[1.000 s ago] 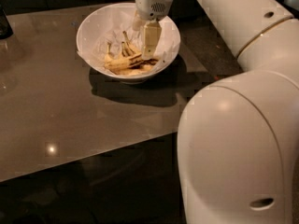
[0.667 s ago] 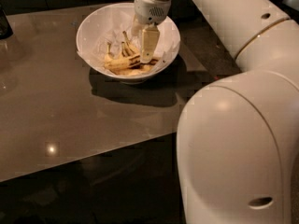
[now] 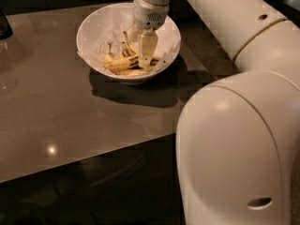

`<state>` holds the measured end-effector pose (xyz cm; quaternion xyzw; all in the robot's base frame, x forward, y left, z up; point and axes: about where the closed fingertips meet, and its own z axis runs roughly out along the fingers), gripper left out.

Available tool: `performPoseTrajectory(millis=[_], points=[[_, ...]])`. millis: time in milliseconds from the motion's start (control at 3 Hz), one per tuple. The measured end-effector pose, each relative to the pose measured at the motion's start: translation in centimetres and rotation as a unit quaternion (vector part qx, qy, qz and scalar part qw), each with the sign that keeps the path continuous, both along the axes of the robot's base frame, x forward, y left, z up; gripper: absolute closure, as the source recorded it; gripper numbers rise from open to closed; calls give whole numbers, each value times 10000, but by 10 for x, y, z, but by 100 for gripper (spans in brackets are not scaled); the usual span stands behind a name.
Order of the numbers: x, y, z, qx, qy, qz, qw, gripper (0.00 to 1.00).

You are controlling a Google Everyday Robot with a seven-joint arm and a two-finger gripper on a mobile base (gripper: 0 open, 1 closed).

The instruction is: Pick banana from white bowl

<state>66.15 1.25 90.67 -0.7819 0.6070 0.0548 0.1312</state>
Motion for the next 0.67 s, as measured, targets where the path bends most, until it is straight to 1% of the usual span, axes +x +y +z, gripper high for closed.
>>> performPoseTrajectory(millis=[333, 667], points=[[0, 1, -4, -4, 43, 21, 10000, 37], [1, 3, -9, -11, 106, 61, 9999, 37]])
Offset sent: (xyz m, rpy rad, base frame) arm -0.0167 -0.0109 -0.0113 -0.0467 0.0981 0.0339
